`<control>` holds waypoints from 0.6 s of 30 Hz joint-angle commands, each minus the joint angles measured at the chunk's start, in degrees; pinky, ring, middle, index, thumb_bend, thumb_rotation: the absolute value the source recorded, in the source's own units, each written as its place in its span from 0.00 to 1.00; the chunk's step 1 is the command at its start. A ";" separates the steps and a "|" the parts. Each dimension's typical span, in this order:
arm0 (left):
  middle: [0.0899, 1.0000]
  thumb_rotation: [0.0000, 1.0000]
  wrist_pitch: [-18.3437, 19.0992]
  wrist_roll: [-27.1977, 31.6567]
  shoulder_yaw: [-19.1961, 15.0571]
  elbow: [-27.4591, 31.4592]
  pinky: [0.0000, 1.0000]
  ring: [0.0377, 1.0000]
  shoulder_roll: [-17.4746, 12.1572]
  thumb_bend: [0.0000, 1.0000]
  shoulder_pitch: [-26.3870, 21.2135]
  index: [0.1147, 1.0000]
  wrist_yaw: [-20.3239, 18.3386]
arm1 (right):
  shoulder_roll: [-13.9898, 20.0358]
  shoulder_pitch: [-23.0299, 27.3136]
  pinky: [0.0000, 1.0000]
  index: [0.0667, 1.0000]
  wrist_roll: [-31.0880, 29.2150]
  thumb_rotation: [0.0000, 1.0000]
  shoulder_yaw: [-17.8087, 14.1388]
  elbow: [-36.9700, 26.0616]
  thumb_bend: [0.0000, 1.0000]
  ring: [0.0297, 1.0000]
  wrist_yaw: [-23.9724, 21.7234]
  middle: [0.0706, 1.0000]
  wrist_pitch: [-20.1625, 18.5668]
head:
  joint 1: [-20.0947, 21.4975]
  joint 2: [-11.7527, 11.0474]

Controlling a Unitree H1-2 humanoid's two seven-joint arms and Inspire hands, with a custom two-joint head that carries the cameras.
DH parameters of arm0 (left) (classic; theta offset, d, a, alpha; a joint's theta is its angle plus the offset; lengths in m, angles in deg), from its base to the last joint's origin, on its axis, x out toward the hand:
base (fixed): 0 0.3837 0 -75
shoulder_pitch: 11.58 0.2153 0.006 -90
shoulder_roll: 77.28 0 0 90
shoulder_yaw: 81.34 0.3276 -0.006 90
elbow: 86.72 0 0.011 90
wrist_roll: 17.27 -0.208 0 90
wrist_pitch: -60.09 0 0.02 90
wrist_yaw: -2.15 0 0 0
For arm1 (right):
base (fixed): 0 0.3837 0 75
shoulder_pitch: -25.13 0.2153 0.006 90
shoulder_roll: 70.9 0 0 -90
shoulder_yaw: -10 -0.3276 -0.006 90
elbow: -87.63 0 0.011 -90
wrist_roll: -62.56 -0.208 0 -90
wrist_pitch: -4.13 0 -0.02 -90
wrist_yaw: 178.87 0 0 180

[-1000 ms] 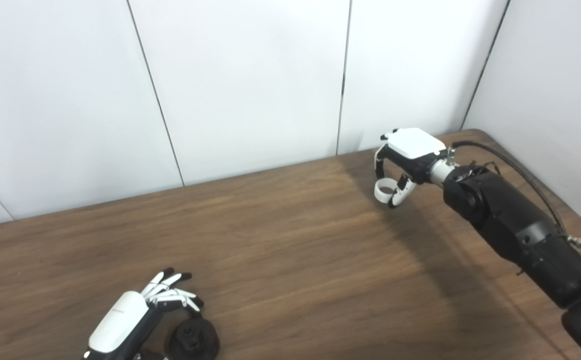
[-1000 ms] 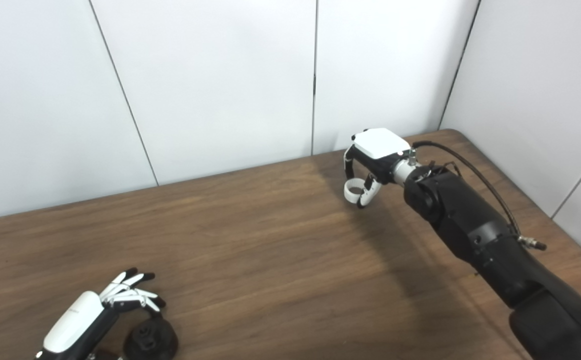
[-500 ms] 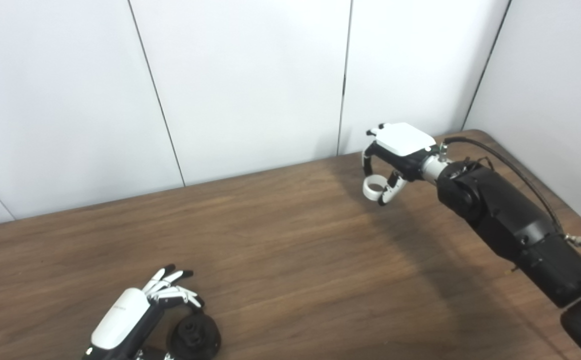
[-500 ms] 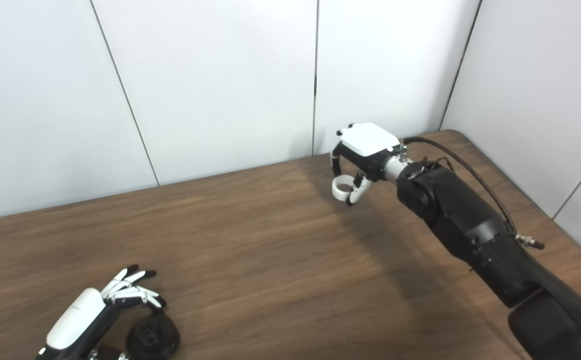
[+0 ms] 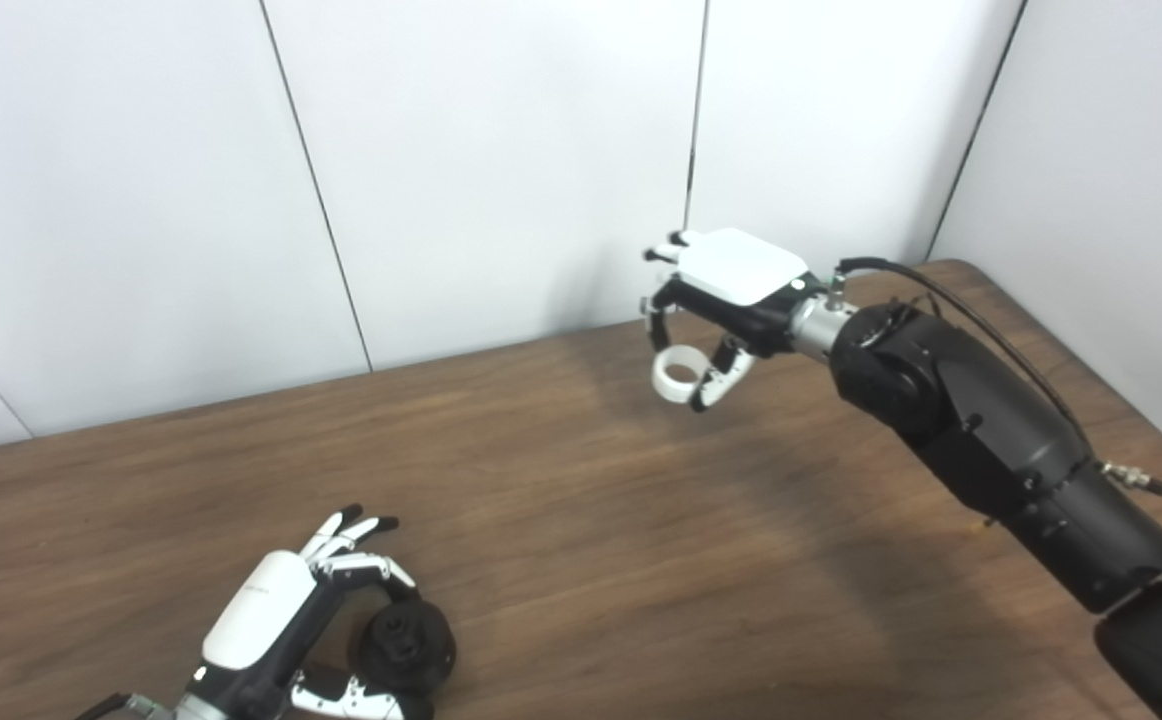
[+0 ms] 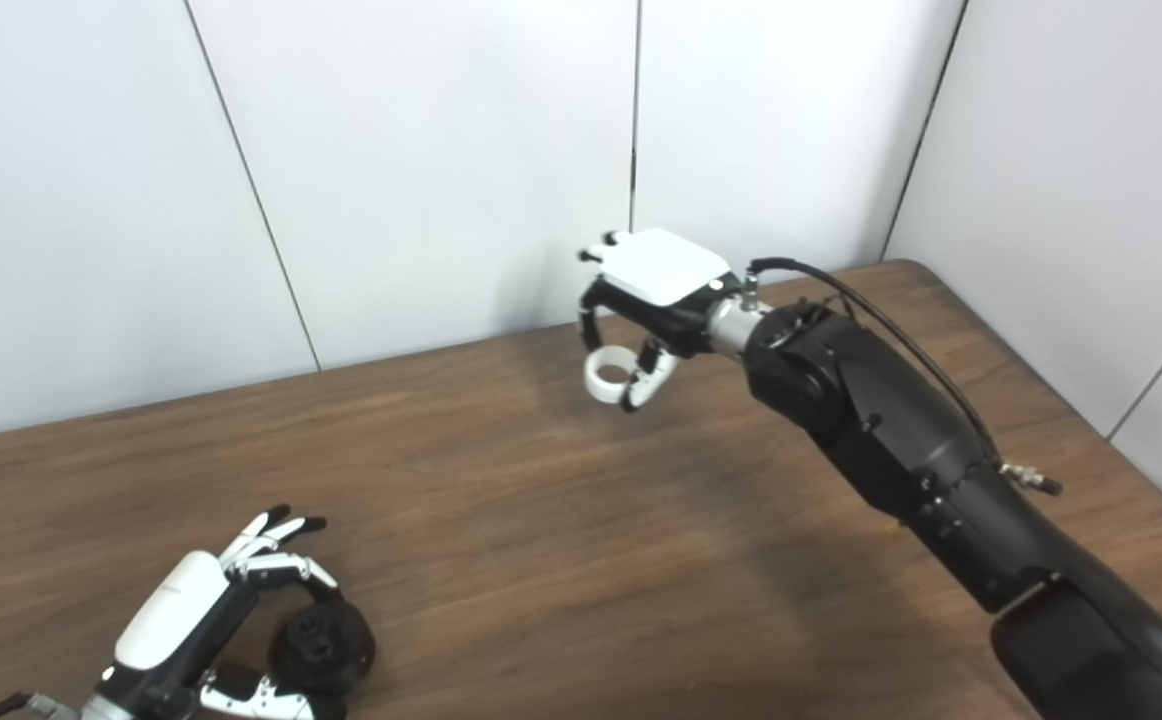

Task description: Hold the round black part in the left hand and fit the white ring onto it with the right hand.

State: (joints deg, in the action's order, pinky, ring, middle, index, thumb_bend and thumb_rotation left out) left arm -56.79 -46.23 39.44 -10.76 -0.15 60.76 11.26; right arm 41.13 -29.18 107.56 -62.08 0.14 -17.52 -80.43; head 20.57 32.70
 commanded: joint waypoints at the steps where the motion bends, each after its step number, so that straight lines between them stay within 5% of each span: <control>1: 0.65 0.06 -0.03 -0.97 0.54 -0.97 1.00 0.90 1.04 0.52 -0.45 0.42 -0.42 | 0.39 3.53 1.00 0.44 -1.58 0.14 -1.33 -2.90 0.53 0.95 -0.01 0.72 2.02 | -0.72 0.47; 18: 0.65 0.06 0.03 -5.43 -0.19 -3.97 1.00 0.90 6.36 0.52 -0.36 0.41 -2.93 | -7.57 6.21 1.00 0.44 -6.21 0.14 0.12 -11.10 0.53 0.96 -6.52 0.72 4.71 | -6.37 2.45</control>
State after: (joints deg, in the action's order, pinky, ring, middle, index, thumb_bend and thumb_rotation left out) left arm -56.63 -49.91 38.06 -13.15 4.84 58.99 9.15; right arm 33.72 -26.36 102.41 -61.42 -8.80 -24.02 -76.68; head 14.25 35.07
